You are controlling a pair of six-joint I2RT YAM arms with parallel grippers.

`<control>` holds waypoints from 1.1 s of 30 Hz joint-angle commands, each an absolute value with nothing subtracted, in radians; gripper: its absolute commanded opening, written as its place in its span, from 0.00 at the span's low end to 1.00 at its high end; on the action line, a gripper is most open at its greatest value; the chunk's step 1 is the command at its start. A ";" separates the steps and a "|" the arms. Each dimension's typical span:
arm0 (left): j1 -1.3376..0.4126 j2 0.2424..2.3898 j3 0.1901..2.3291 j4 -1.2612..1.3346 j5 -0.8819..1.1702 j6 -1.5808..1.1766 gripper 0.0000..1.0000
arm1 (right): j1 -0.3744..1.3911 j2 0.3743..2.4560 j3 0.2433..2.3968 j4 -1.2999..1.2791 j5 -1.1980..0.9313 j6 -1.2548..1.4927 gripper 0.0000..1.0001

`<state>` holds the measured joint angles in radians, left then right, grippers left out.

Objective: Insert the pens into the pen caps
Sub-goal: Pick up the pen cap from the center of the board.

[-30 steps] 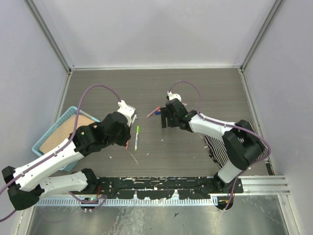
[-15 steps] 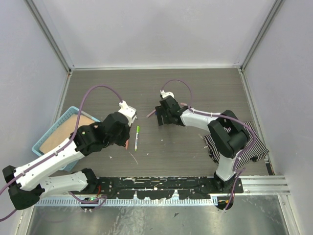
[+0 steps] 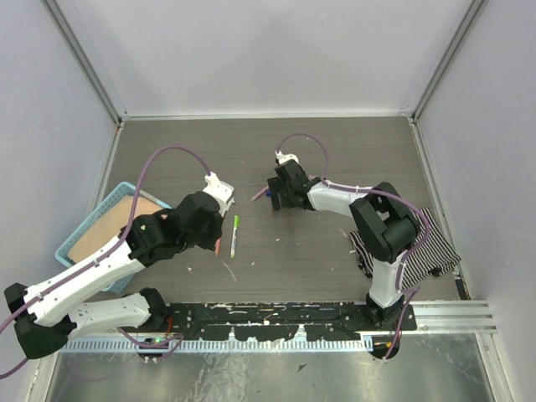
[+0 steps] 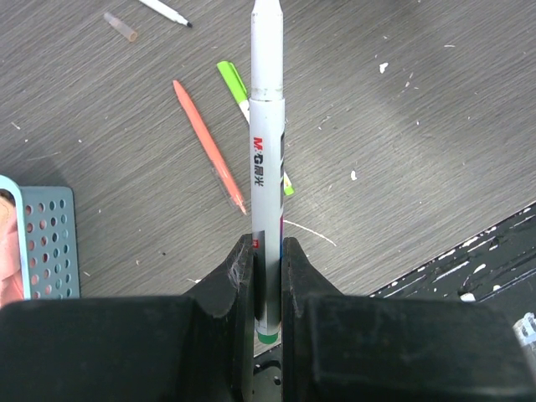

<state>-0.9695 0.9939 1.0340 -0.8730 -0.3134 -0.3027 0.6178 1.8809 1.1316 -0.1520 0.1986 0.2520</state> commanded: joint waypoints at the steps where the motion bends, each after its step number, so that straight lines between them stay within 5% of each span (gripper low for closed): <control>1: -0.967 0.986 1.047 -0.846 -0.322 -0.291 0.00 | 0.603 1.901 1.178 -0.116 0.189 0.225 0.77; 18: -0.966 1.003 1.042 -0.833 -0.305 -0.281 0.00 | 0.589 1.949 1.210 -0.114 0.159 0.198 0.73; 33: -0.967 1.009 1.037 -0.830 -0.292 -0.276 0.00 | 0.589 1.962 1.223 -0.130 0.148 0.185 0.52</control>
